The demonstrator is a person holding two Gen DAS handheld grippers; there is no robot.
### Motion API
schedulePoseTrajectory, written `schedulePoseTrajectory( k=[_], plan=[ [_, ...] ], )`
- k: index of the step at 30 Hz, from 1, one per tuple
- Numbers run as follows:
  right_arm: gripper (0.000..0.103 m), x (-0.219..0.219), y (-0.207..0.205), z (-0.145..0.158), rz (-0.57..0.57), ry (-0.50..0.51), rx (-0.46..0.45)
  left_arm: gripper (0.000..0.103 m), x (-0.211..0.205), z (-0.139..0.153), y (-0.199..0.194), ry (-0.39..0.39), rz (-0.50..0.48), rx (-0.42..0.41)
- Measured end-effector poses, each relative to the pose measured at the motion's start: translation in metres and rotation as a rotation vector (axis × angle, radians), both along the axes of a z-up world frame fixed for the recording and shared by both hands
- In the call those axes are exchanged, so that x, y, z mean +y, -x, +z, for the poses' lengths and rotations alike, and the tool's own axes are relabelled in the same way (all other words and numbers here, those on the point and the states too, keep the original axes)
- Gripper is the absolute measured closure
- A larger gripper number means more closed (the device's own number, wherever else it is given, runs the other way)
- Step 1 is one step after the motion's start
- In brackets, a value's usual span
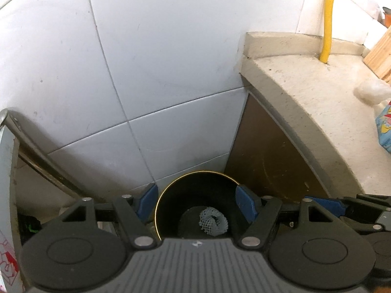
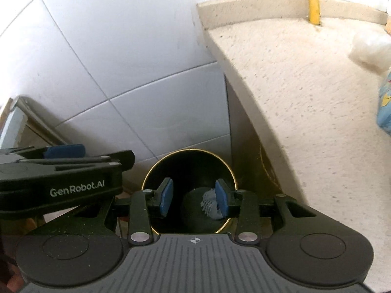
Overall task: Collect trash
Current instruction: 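Open the left gripper over the bin while the right gripper releases the foam net, then move both open grippers back toward the red juice carton and cabbage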
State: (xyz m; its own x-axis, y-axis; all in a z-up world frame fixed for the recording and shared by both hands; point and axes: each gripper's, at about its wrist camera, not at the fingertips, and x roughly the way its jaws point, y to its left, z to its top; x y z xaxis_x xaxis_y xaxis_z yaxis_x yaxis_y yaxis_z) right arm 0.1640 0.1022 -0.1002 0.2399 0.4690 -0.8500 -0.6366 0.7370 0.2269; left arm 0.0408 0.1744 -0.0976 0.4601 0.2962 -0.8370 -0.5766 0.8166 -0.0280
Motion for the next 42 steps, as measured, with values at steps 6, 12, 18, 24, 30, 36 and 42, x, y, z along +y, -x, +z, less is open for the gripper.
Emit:
schedulePoseTrajectory(
  k=[6,12,18,24,30,36,42],
  plan=[
    [0.055,-0.010,0.007,0.008,-0.014,-0.015,-0.014,0.038,-0.005,0.008,0.003,-0.009,-0.012,-0.022],
    [0.053,-0.014,0.008,0.015,-0.029,-0.021,-0.036,0.038,-0.010,0.015,0.003,-0.011,-0.025,-0.051],
    [0.051,-0.028,0.006,0.033,-0.064,-0.031,-0.088,0.038,-0.022,0.031,-0.005,-0.045,-0.075,-0.107],
    [0.046,-0.051,0.004,0.051,-0.124,-0.033,-0.154,0.038,-0.037,0.044,-0.020,-0.045,-0.141,-0.150],
    [0.044,-0.083,0.000,0.063,-0.207,-0.036,-0.184,0.038,-0.059,0.055,-0.038,-0.040,-0.224,-0.179],
    [0.043,-0.121,-0.007,0.073,-0.302,-0.026,-0.219,0.038,-0.088,0.064,-0.058,-0.021,-0.320,-0.205],
    [0.042,-0.158,-0.012,0.082,-0.378,-0.012,-0.246,0.037,-0.116,0.071,-0.077,-0.013,-0.403,-0.223]
  ],
)
